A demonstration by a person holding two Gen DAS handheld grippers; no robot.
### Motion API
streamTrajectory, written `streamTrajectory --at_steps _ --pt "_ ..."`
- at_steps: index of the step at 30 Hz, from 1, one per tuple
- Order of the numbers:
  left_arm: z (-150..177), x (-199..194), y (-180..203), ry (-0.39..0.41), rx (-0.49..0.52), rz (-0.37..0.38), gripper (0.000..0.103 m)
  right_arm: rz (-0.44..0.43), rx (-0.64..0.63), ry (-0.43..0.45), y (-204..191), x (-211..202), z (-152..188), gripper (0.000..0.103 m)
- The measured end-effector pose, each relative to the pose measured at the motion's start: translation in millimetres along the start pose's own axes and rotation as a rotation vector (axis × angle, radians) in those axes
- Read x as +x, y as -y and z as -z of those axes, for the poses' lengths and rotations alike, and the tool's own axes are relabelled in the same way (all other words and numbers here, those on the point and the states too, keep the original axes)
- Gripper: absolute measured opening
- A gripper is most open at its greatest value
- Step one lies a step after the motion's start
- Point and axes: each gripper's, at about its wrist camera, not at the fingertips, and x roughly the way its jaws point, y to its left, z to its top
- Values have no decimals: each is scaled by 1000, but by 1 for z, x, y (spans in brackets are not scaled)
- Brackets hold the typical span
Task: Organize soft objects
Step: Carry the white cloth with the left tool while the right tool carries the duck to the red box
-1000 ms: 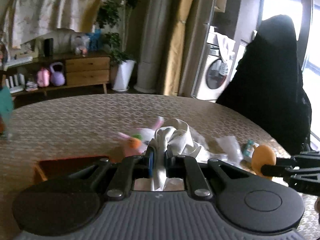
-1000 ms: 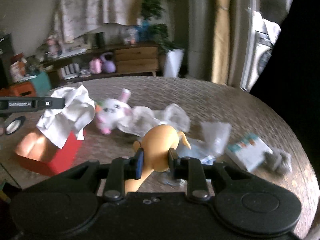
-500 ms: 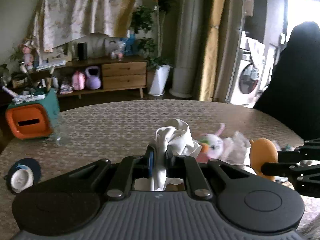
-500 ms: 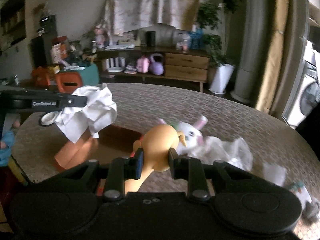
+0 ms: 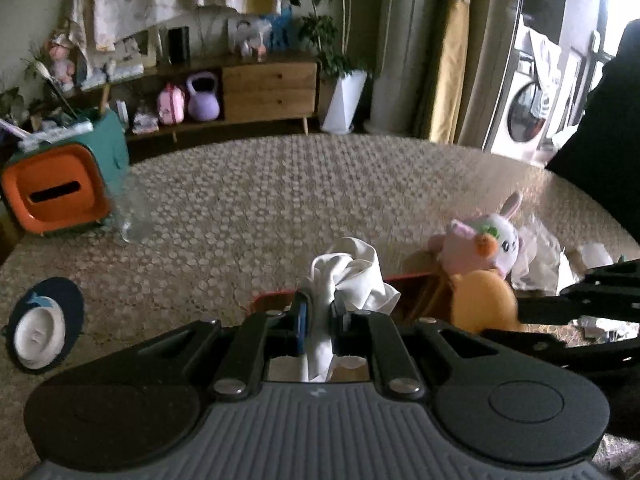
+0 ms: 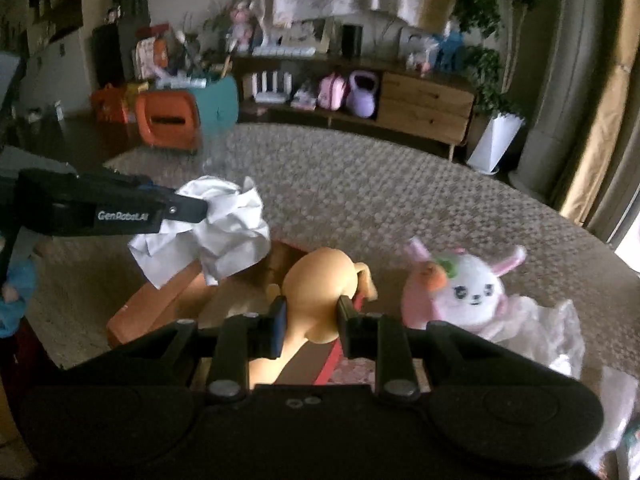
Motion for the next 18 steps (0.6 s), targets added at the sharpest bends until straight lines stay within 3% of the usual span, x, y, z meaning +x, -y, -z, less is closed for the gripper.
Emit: streamTrajectory --at_steps 7,18 --pt "5 43 -6 -106 -36 35 11 -8 -65 -76 -9 43 1 25" --pt "15 68 -5 -175 7 10 11 -10 -133 -149 -18 80 5 27"
